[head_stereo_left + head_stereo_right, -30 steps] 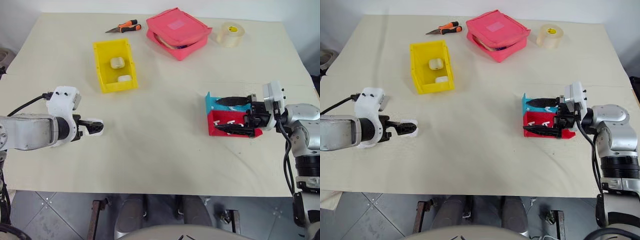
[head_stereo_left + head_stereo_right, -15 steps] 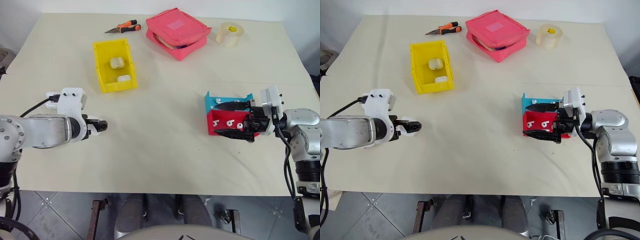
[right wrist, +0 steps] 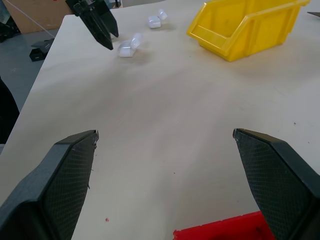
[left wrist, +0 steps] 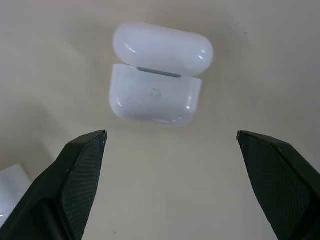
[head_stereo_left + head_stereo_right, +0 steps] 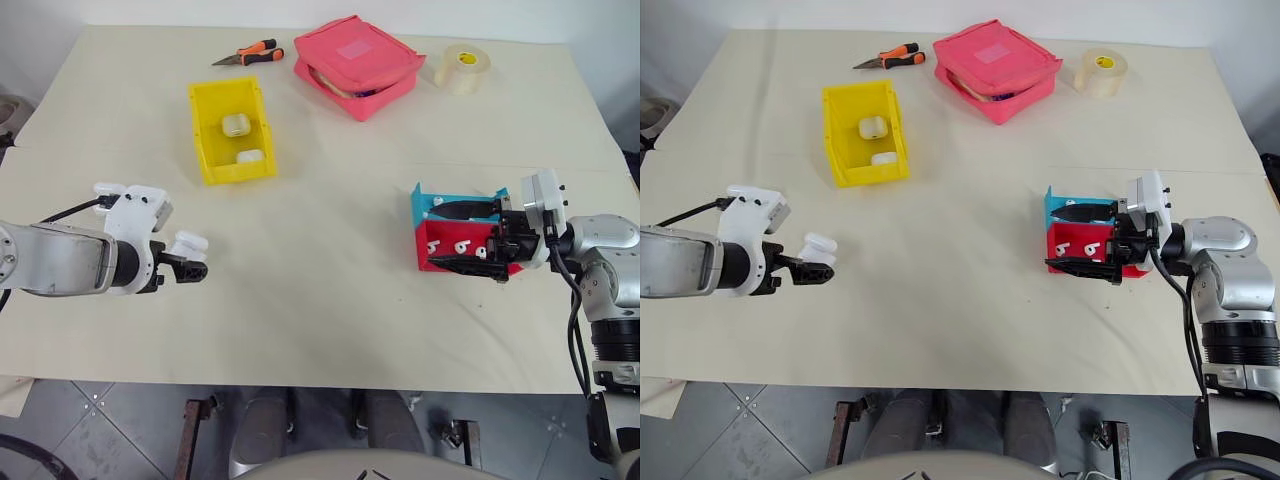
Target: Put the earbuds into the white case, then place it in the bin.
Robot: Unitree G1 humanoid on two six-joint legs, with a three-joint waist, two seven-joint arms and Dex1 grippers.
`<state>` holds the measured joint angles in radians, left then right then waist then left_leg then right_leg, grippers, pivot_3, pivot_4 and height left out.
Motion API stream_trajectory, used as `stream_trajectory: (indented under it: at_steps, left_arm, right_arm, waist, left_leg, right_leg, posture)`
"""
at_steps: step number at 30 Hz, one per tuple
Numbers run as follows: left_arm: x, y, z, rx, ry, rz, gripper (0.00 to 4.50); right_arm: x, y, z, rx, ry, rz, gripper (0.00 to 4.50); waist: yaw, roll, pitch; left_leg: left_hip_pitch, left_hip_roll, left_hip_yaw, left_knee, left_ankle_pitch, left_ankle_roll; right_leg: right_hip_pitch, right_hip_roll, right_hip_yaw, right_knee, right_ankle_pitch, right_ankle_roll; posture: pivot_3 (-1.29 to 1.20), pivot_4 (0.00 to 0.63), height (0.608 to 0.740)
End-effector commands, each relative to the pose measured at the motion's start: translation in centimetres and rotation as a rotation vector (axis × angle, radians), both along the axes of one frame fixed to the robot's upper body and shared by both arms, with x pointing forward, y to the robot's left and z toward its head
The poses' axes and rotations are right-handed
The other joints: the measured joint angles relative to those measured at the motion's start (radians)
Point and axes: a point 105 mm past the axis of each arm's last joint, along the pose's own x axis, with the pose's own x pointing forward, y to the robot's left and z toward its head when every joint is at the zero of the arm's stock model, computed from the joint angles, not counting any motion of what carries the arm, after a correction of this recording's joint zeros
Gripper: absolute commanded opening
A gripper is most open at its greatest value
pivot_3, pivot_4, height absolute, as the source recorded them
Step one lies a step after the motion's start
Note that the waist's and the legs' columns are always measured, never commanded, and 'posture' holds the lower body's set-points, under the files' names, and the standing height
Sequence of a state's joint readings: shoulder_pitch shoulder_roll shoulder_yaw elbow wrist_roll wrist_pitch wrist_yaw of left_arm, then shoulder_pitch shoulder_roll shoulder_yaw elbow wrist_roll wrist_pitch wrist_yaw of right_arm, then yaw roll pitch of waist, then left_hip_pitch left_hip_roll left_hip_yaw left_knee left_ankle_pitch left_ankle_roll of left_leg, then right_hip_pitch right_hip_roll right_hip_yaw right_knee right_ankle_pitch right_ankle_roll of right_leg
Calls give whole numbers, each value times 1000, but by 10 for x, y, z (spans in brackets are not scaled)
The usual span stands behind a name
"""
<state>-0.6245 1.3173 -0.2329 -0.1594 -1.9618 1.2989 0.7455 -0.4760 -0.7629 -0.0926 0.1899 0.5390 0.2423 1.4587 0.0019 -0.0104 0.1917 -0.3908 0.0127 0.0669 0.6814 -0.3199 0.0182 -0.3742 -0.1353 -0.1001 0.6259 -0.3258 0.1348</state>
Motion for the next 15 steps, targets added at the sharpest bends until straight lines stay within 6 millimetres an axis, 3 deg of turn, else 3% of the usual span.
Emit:
stream_trajectory:
  at_steps: [1, 8, 15]
  left_arm:
    - [7, 2, 9, 22, -15, -1, 4436]
    - [14, 4, 17, 47, -4, -23, 4436]
    - [13, 13, 4, 84, 74, -38, 4436]
  right_arm:
    - [-5, -3, 12, 13, -42, -2, 4500]
    - [-7, -6, 11, 13, -43, -18, 4500]
    - [-11, -7, 10, 19, -43, -35, 4500]
  waist:
    - [1, 0, 0]
    - [1, 0, 0]
    - [0, 0, 0]
  left_leg:
    - [0, 0, 0, 0, 0, 0]
    - [0, 0, 0, 0, 0, 0]
    - [0, 0, 0, 0, 0, 0]
  right_leg:
    - [0, 0, 0, 0, 0, 0]
    - [0, 1, 0, 0, 0, 0]
    - [0, 1, 0, 0, 0, 0]
  posture:
    - [0, 150, 740]
    - [0, 150, 740]
    - [0, 150, 740]
